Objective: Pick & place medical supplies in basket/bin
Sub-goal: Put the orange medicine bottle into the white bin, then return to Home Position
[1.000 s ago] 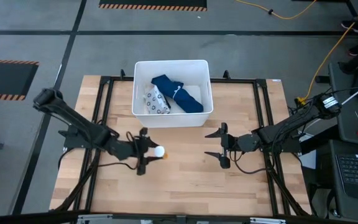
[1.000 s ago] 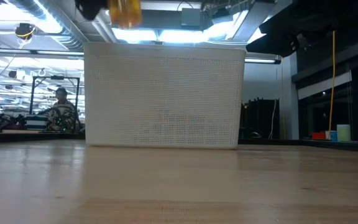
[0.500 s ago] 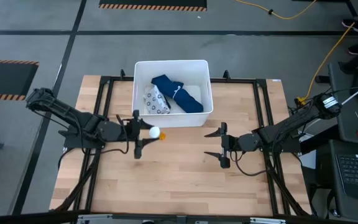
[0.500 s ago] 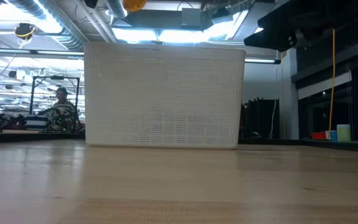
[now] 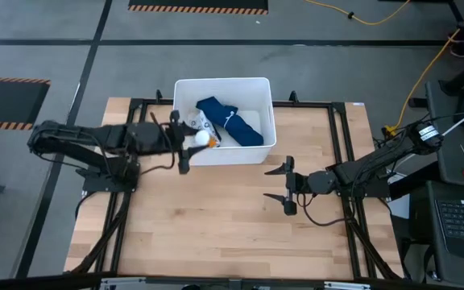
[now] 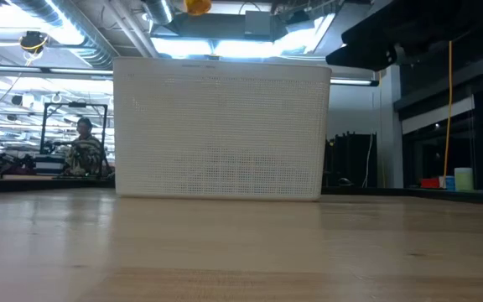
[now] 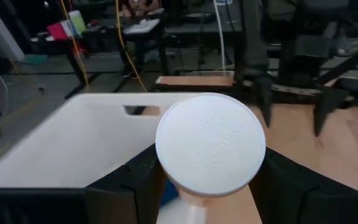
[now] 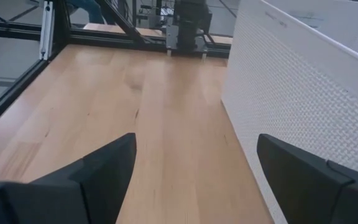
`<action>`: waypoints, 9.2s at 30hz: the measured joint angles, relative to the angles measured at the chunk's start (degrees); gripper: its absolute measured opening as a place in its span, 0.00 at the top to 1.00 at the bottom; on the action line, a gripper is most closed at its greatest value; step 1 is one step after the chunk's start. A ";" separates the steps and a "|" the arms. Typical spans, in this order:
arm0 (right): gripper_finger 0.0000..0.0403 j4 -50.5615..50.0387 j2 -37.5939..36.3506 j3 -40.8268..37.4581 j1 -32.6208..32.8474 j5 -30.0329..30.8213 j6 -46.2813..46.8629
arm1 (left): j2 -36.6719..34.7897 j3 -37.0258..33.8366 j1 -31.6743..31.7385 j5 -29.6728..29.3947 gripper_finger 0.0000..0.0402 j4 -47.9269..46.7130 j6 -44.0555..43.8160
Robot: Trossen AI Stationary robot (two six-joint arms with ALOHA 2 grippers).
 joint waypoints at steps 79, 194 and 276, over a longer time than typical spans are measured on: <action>0.17 -2.82 -0.02 0.02 -0.31 -0.03 -3.22 | 45.50 15.41 36.12 41.40 0.51 -11.52 28.93; 0.17 -2.90 -0.02 0.02 -1.81 -0.01 -1.55 | -52.11 -52.50 35.23 34.91 1.00 27.88 16.25; 0.99 -0.58 -56.81 -29.08 0.10 -6.06 -6.25 | -57.92 -57.62 35.09 38.37 0.98 37.22 11.80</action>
